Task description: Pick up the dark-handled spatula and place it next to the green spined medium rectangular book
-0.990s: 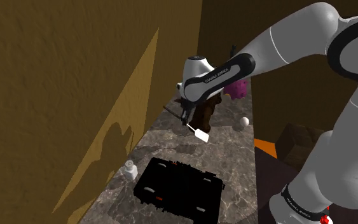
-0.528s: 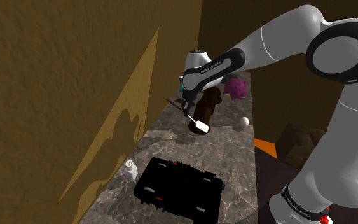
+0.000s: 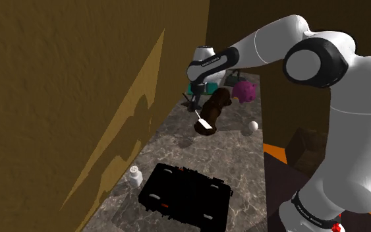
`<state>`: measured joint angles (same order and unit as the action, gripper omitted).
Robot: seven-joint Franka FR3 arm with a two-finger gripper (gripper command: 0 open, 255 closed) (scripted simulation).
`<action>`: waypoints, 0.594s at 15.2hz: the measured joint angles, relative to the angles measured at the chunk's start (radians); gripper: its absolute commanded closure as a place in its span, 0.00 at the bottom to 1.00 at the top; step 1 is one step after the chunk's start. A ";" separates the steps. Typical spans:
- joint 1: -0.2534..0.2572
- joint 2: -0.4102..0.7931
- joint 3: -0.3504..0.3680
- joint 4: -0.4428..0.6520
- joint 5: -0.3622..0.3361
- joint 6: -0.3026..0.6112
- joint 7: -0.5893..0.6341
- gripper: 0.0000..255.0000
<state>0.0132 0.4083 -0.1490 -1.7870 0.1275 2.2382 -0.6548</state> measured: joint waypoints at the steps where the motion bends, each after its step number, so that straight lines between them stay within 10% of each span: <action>1: -0.017 0.031 -0.003 0.051 0.006 -0.022 -0.019 1.00; 9: -0.144 0.316 -0.009 0.515 0.042 -0.207 -0.118 1.00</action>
<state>-0.1308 0.7241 -0.1576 -1.2718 0.1691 2.0312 -0.7729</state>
